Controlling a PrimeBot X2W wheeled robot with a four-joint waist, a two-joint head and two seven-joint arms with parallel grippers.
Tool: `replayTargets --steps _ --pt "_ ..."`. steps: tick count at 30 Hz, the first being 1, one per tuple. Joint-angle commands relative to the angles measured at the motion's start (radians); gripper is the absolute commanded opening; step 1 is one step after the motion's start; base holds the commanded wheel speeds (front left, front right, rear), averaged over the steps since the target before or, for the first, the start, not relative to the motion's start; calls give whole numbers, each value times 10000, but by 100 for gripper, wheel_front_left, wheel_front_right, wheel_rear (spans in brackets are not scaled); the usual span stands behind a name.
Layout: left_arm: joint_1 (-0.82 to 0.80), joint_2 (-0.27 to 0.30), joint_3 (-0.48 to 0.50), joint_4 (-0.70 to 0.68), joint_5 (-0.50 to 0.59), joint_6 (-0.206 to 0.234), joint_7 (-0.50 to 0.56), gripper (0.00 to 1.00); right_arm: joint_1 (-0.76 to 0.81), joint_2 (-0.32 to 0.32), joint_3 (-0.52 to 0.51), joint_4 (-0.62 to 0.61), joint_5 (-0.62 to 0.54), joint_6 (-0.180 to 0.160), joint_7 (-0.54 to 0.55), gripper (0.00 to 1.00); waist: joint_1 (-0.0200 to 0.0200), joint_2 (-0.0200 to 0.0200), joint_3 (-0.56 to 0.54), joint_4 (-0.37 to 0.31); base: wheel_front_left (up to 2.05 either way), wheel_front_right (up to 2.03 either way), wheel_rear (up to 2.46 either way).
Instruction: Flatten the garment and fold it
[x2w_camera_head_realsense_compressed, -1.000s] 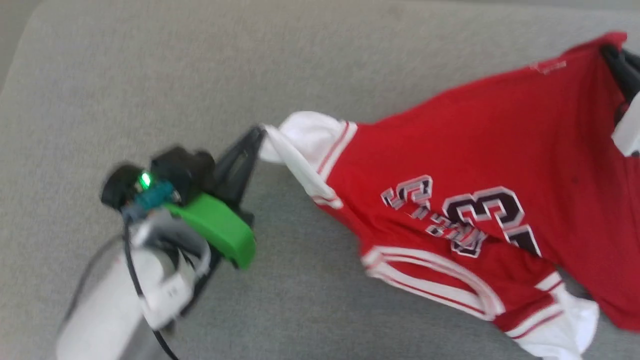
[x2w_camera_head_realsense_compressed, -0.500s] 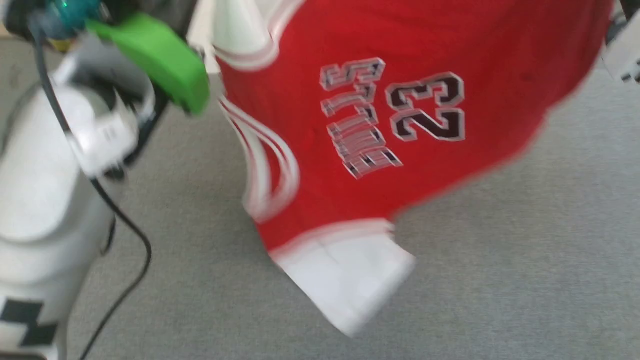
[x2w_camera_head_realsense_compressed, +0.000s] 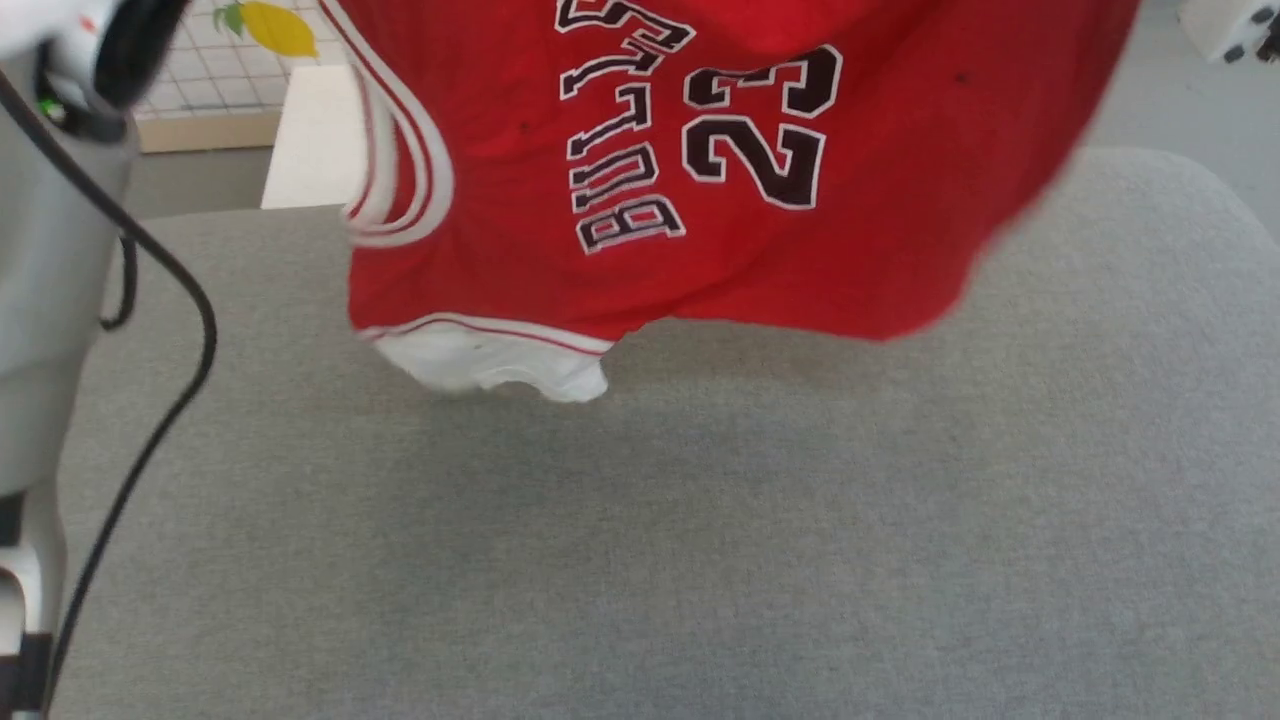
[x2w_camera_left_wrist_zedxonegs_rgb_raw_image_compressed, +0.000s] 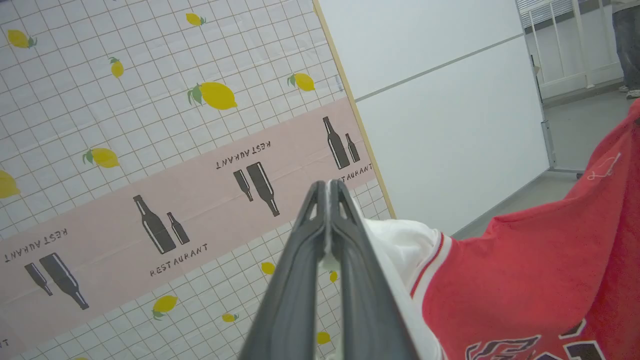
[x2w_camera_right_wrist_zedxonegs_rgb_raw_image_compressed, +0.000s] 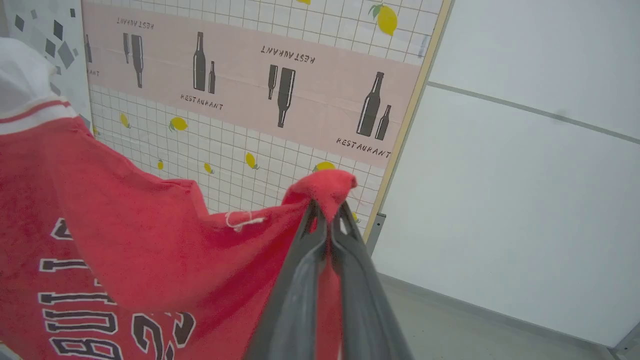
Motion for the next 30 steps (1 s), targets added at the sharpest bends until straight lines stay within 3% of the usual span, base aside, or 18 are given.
replayTargets --steps 1,6,12,21,30 --pt "-268 52 -94 91 -73 -82 172 0 -212 18 74 84 154 -13 139 0 0 -1 305 -124 0 0 0" --pt "-1042 16 -347 385 319 -103 359 0 -817 -45 305 376 146 -13 364 0 0 -1 1223 -336 0 0 0" --pt "-2480 -15 -469 1223 1308 93 -340 0 -2007 143 604 1087 -153 -13 91 0 0 -1 2622 -712 0 0 0" --pt "-4410 -336 -411 2605 2006 303 -1674 0 -3979 409 754 2604 -772 -13 -1053 0 0 -1 3864 -758 0 0 0" --pt "-5273 -517 -744 3403 2568 206 -3388 0 -5025 1 1028 3495 -1328 -13 -2725 0 0 -1 5061 -255 0 0 0"
